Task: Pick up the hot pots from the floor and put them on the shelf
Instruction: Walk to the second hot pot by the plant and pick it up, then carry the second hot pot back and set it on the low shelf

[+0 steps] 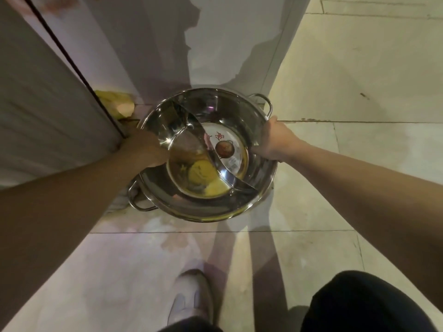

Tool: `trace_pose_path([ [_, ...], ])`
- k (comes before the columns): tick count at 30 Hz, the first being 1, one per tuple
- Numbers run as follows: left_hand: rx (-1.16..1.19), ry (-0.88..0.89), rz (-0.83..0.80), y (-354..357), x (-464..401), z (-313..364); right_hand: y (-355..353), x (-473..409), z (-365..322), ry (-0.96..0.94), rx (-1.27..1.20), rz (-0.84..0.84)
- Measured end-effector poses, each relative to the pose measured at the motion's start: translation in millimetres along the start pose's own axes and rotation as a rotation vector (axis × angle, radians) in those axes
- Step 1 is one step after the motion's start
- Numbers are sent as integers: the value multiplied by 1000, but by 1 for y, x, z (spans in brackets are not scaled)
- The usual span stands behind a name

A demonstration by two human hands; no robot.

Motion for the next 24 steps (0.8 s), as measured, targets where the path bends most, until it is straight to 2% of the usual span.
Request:
trace_pose_path([
  [5, 69, 50, 51, -12, 9, 8, 4, 9, 16, 168, -62, 7],
  [8, 56, 45, 63, -20, 20, 15, -4, 19, 28, 207, -122, 36],
  [12, 72, 65, 100, -64, 56, 41, -45, 49, 35, 226, -130, 74],
  [15, -32, 128, 79, -118, 89, 63, -95, 81, 27, 259, -216, 103],
  [18, -186, 137, 85, -182, 131, 80, -168, 117, 4, 239, -148, 152],
  [21, -195, 82, 69, -247, 191, 105, -251, 159, -22, 216, -155, 189],
  [24, -144, 108, 0, -309, 260, 139, -339, 215, -41, 223, -171, 213],
])
Point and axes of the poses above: each hand's wrist, its own x-axis away from the middle knuckle, its own y-axis out of the palm, z = x × y, the point moved 3 cm from there along -x, towards the middle knuckle, and after that the axes turned 4 degrees about y, right-handed, at the moved point
